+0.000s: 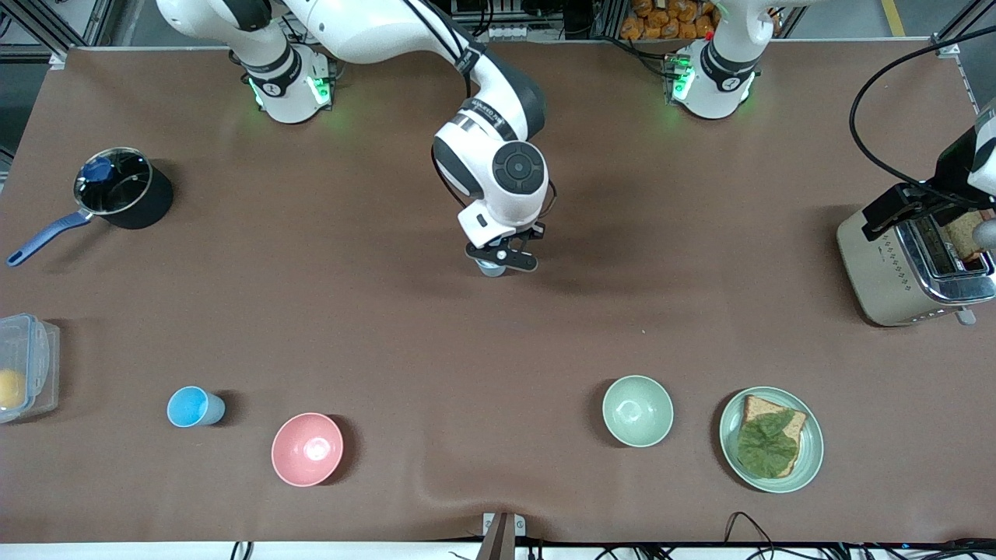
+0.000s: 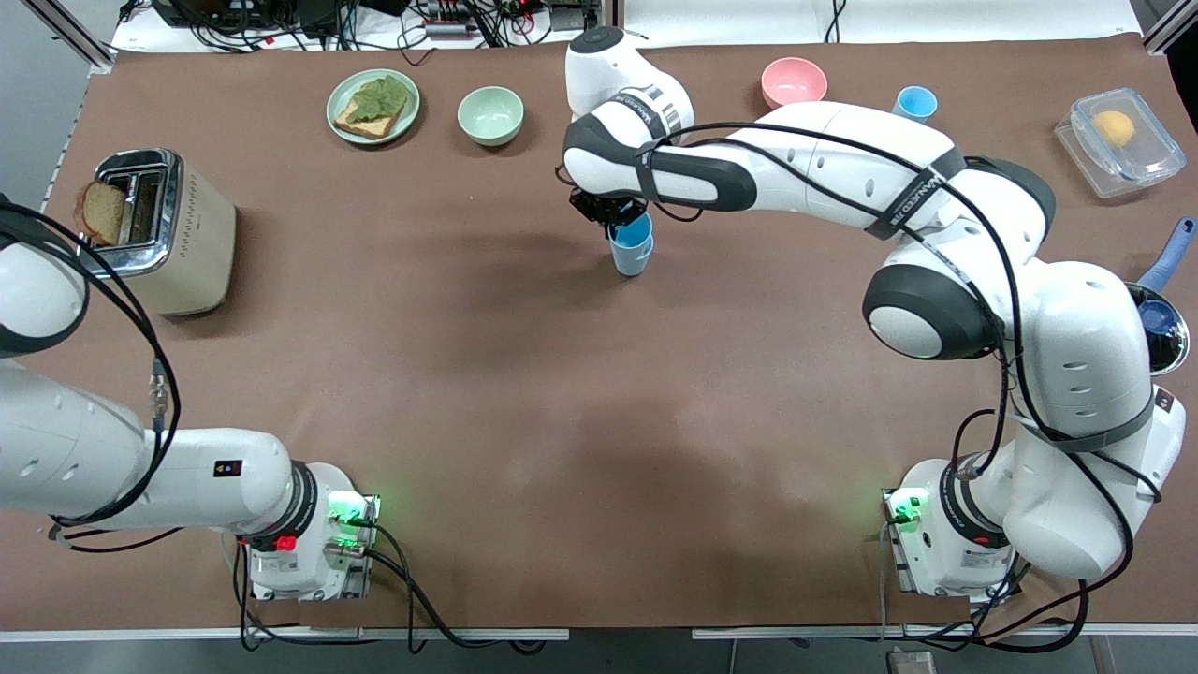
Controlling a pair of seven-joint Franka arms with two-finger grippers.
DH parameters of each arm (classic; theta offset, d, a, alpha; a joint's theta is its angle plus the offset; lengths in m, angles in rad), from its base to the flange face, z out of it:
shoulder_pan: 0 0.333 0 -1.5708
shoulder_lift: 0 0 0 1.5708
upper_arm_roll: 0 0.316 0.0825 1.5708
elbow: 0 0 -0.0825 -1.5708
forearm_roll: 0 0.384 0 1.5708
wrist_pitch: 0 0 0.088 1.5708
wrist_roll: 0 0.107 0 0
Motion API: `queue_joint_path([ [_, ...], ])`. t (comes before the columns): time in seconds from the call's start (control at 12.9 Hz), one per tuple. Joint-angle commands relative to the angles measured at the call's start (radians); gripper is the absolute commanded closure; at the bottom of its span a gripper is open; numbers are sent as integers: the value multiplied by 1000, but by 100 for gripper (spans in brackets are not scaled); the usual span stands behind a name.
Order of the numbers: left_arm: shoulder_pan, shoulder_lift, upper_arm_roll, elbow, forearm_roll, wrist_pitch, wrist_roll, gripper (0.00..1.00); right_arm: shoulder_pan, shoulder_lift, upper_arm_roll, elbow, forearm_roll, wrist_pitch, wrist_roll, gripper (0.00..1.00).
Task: Stack blue cups with both arms
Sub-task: 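Lower the blue cup onto the tissue cup and open the right gripper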
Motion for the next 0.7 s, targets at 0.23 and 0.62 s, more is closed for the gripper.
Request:
queue_joint_path([
  [0.23, -3, -8, 3, 4, -58, -29, 36, 0, 1, 15, -18, 32, -7, 19, 6, 0],
  [0.62, -4, -8, 1, -8, -71, -29, 35, 0, -174, -80, -19, 35, 1, -78, -266, 0],
])
